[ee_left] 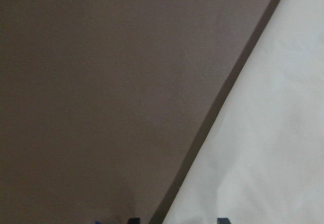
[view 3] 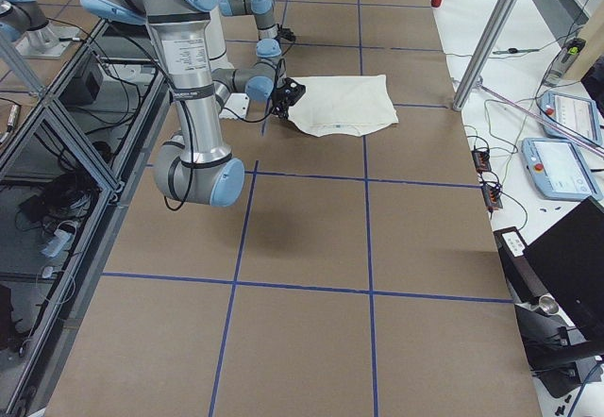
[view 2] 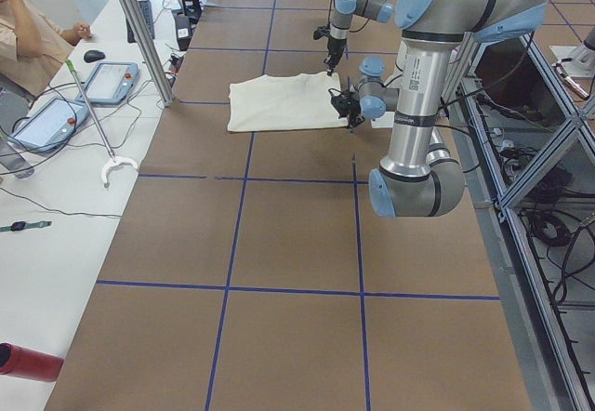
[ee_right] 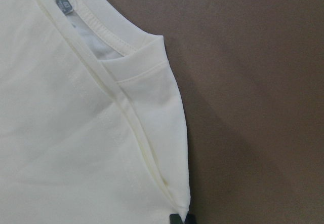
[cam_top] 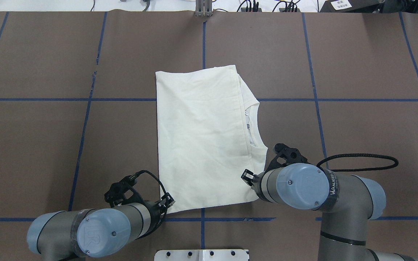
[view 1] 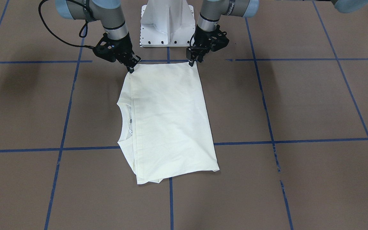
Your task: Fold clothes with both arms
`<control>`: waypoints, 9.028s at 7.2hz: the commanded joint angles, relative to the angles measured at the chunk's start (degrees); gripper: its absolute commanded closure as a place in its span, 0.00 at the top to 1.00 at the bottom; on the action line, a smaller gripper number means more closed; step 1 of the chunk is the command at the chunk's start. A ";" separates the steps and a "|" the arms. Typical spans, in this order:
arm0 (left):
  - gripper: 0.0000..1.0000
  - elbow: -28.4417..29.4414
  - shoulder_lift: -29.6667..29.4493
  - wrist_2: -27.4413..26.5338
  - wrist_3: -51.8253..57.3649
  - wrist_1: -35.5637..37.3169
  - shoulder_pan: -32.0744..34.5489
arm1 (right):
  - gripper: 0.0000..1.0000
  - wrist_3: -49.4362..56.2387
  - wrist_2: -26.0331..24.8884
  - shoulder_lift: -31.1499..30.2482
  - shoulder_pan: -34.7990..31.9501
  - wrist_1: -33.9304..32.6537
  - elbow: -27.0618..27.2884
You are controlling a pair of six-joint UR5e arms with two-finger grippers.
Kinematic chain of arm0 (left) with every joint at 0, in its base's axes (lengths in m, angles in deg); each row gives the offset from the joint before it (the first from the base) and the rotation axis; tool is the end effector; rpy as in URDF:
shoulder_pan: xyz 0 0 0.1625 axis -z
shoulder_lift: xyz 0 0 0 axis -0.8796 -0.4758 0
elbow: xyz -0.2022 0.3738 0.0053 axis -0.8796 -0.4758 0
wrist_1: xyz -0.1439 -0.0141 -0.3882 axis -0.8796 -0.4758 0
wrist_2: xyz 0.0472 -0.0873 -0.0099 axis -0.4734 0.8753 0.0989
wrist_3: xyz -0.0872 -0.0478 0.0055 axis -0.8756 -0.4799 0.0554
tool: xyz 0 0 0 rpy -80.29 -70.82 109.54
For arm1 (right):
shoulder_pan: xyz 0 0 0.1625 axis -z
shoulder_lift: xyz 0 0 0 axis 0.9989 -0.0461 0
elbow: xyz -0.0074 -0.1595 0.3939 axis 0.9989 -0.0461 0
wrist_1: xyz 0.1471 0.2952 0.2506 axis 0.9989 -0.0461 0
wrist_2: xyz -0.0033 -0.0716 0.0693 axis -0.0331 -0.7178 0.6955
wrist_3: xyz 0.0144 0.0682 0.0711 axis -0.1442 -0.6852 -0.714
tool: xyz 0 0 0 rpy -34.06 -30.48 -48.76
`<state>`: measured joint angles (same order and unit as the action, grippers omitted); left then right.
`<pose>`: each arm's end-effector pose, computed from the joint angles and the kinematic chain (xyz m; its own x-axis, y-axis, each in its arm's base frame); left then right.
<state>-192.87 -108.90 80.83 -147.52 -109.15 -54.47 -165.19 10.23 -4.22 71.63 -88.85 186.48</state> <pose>0.5585 -0.2146 0.2820 0.3447 -0.5877 -0.7320 0.4727 0.7824 -0.4056 -0.5067 -0.2744 0.2938 0.4970 0.5307 0.6865 -0.4425 0.8356 -0.3256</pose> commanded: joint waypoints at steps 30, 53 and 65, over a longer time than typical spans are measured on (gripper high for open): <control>0.00 30.28 -16.60 4.22 19.47 -22.90 28.65 | 0.00 17.66 18.11 33.66 -28.22 18.95 -51.96; 0.33 30.83 -15.45 6.42 23.51 -31.37 29.37 | 0.00 36.65 7.47 42.89 -32.17 31.21 -75.09; 0.00 46.85 -22.61 10.96 46.84 -34.01 42.07 | 0.00 41.66 22.22 15.69 -38.24 30.33 -44.02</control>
<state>-144.41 -134.20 89.11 -106.03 -143.19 -16.58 -123.52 30.58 16.61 33.22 -58.48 137.94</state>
